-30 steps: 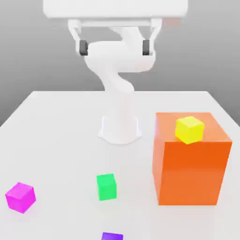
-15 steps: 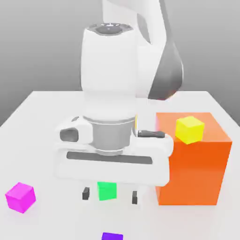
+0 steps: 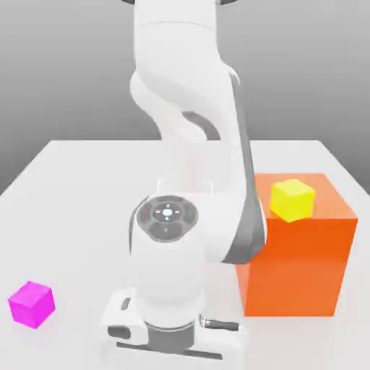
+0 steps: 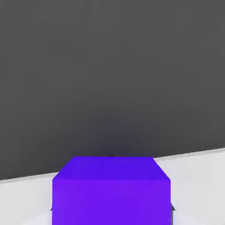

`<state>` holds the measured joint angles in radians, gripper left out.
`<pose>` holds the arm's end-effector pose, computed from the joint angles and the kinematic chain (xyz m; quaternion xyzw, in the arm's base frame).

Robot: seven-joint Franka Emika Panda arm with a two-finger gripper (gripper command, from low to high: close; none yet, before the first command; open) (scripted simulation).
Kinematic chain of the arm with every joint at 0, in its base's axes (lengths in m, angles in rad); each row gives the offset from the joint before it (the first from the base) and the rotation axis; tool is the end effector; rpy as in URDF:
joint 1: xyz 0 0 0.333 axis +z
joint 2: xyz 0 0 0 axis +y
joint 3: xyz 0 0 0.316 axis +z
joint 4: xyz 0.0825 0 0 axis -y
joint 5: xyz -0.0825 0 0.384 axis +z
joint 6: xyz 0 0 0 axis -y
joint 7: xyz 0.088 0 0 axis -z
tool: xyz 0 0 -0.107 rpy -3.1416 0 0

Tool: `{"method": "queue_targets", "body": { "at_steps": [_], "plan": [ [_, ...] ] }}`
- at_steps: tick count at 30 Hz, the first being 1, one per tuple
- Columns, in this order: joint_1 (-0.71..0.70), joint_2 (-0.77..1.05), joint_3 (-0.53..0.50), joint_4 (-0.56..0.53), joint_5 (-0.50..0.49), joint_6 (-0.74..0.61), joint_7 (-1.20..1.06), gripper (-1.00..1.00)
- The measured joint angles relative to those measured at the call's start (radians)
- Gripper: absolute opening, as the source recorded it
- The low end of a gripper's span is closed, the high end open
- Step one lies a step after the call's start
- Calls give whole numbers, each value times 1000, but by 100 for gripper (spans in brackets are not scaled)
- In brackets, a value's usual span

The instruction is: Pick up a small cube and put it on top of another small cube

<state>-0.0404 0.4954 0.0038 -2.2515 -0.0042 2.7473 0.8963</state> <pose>0.5343 -0.0193 0.1421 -0.8939 0.4482 -0.0001 0.0002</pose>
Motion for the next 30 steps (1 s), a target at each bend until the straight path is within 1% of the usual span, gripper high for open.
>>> {"method": "queue_targets", "body": {
  "at_steps": [4,9,12,16,20,21,23,29,30],
  "plan": [
    [-5,-134,5,-43,13,-90,10,-100],
    [-11,-315,10,-213,111,-98,131,-100],
    [-12,-423,5,-321,137,-96,235,-100],
    [-40,-563,14,-468,123,-88,409,-100],
    [-93,-696,34,-616,62,-77,613,-100],
    [-111,-713,42,-643,46,-67,654,-100],
    [-128,-685,49,-661,25,-22,691,-100],
    [-146,-493,55,-660,-7,168,721,-100],
    [-151,-475,56,-660,-8,186,722,100]
  ]
}}
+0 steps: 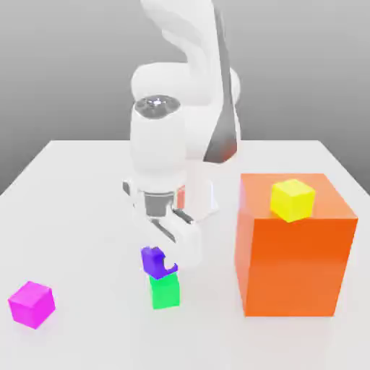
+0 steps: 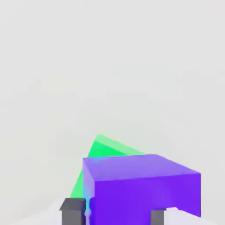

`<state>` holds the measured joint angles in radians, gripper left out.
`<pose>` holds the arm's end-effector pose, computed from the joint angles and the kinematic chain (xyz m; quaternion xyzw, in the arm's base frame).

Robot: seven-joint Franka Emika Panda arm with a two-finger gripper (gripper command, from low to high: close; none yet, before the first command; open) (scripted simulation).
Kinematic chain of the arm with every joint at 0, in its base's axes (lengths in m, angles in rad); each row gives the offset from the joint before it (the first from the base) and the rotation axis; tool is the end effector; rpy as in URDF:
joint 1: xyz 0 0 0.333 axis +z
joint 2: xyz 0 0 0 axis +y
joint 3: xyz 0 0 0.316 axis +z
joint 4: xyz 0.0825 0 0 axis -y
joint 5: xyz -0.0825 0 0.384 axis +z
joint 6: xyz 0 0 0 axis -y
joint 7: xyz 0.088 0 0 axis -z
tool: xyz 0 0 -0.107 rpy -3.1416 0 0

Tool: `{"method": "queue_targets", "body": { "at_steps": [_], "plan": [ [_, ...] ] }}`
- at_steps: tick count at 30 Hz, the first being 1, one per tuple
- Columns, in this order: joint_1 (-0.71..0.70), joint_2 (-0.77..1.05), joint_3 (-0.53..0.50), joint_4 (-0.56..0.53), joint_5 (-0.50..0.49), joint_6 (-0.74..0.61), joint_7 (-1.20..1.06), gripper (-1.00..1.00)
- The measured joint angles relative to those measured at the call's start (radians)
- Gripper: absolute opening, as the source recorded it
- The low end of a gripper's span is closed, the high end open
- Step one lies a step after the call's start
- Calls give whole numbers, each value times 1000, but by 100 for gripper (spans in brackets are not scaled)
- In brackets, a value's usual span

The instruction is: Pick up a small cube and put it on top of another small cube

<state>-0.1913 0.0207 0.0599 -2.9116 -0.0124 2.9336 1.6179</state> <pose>0.3349 -0.0433 0.1819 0.6459 -0.7634 0.0009 0.0000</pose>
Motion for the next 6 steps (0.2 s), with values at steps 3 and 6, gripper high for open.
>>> {"method": "queue_targets", "body": {
  "at_steps": [3,6],
  "plan": [
    [-18,0,0,0,0,0,0,100],
    [-12,9,6,0,-1,8,1,100]
  ]
}}
